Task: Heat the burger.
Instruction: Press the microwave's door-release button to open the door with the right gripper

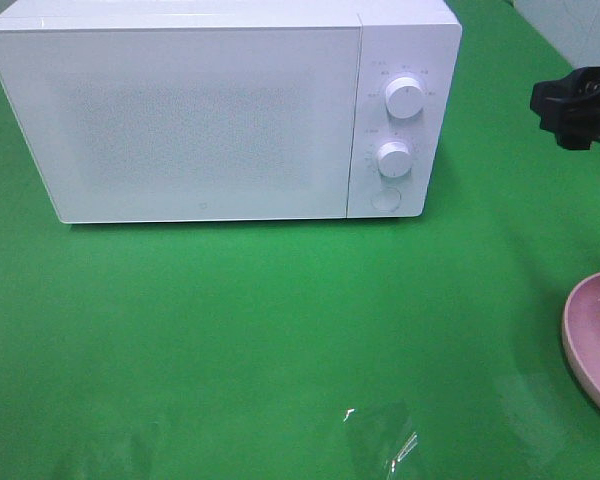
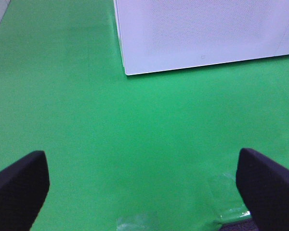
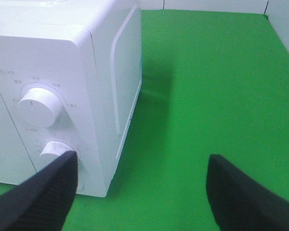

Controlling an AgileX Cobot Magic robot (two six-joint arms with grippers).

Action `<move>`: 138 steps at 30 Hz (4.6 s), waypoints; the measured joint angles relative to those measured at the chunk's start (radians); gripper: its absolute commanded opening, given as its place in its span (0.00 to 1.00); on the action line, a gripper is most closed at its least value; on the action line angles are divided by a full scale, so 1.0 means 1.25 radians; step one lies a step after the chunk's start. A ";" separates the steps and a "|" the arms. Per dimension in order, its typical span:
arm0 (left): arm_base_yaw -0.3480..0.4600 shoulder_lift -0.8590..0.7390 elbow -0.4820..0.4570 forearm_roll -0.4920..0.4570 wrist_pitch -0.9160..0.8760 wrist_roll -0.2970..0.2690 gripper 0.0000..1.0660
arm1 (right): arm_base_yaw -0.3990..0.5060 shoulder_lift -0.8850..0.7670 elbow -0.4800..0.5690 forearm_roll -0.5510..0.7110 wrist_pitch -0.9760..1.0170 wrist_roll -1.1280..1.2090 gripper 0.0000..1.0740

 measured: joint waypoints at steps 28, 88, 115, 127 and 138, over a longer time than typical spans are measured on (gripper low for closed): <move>0.000 0.000 0.000 0.000 0.000 0.000 0.92 | 0.387 0.218 0.108 0.629 -0.496 -0.430 0.66; 0.000 0.000 0.000 0.000 0.000 0.000 0.92 | 0.544 0.482 0.110 0.636 -0.680 0.594 0.00; 0.000 0.000 0.000 0.000 0.000 0.000 0.92 | 0.419 0.518 0.002 0.498 -0.530 0.950 0.00; 0.000 0.000 0.000 0.000 0.000 0.000 0.92 | 0.416 0.630 -0.065 0.476 -0.522 1.051 0.00; 0.000 0.000 0.000 0.000 0.000 0.000 0.92 | 0.386 0.686 -0.138 0.458 -0.534 1.051 0.00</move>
